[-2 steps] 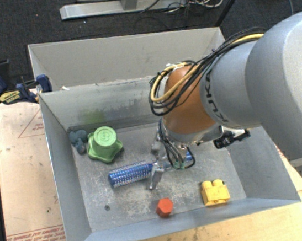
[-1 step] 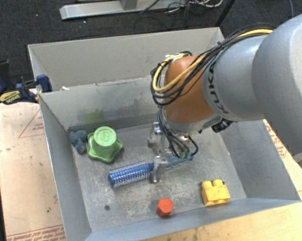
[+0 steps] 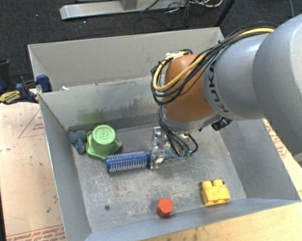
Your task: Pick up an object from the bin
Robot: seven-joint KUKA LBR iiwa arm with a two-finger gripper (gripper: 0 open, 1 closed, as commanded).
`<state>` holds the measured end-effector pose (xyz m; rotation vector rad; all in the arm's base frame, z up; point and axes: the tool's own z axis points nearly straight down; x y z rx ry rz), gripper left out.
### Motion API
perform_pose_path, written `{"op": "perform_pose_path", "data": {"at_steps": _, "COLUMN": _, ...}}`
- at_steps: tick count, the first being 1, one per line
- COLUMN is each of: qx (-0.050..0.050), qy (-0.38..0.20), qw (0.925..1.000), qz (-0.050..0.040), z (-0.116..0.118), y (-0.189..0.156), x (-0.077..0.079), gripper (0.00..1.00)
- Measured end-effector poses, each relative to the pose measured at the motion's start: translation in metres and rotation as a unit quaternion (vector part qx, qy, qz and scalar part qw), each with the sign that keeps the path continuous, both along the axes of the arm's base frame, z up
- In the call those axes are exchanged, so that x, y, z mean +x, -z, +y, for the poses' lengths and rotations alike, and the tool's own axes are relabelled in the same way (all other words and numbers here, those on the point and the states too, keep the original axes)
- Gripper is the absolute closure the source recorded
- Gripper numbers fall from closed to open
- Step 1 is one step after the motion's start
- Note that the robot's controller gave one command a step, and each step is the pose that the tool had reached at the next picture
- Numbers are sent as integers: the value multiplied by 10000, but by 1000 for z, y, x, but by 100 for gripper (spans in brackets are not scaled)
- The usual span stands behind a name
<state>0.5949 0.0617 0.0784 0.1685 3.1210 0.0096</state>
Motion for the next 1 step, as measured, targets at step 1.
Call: {"op": "perform_pose_path", "data": {"at_steps": 1, "qx": -14, "qy": 103, "qw": 9999, "qz": 39, "z": 24, "y": -158, "x": -9, "gripper": 100}}
